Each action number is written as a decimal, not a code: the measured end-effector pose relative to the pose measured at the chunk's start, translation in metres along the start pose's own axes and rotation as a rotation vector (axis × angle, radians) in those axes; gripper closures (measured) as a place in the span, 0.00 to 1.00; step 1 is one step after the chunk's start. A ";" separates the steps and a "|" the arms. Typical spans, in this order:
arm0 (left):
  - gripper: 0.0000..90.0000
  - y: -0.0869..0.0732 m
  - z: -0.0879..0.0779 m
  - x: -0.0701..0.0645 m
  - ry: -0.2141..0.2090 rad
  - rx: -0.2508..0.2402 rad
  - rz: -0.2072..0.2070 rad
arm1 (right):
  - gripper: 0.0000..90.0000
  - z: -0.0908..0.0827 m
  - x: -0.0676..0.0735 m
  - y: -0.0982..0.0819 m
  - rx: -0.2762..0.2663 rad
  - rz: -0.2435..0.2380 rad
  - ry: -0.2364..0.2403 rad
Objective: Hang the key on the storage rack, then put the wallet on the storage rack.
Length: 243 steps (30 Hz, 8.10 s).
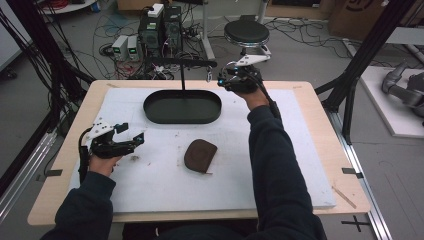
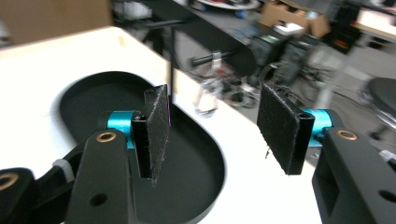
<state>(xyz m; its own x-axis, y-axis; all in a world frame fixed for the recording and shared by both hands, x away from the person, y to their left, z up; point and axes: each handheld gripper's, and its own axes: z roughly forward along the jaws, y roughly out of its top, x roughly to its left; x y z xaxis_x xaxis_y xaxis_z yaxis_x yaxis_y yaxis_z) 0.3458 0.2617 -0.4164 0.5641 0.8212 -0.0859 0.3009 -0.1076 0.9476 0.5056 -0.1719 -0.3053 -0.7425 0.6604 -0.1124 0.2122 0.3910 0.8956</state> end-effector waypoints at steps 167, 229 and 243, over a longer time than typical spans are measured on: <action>0.70 -0.011 0.082 -0.092 -0.263 0.349 0.051 | 0.29 -0.004 0.135 -0.125 0.212 0.354 0.188; 0.41 0.002 0.031 -0.028 -0.097 0.054 0.014 | 0.64 -0.036 0.090 -0.110 0.372 0.099 0.109; 0.35 0.002 0.026 -0.025 -0.100 0.039 0.010 | 0.63 -0.020 0.094 -0.113 0.354 0.142 0.147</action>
<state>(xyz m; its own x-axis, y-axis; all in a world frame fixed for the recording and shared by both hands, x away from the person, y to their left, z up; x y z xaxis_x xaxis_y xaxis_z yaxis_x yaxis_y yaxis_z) 0.3517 0.2265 -0.4206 0.6405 0.7604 -0.1080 0.3230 -0.1390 0.9361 0.3993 -0.1667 -0.4083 -0.7673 0.6353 0.0877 0.5061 0.5158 0.6913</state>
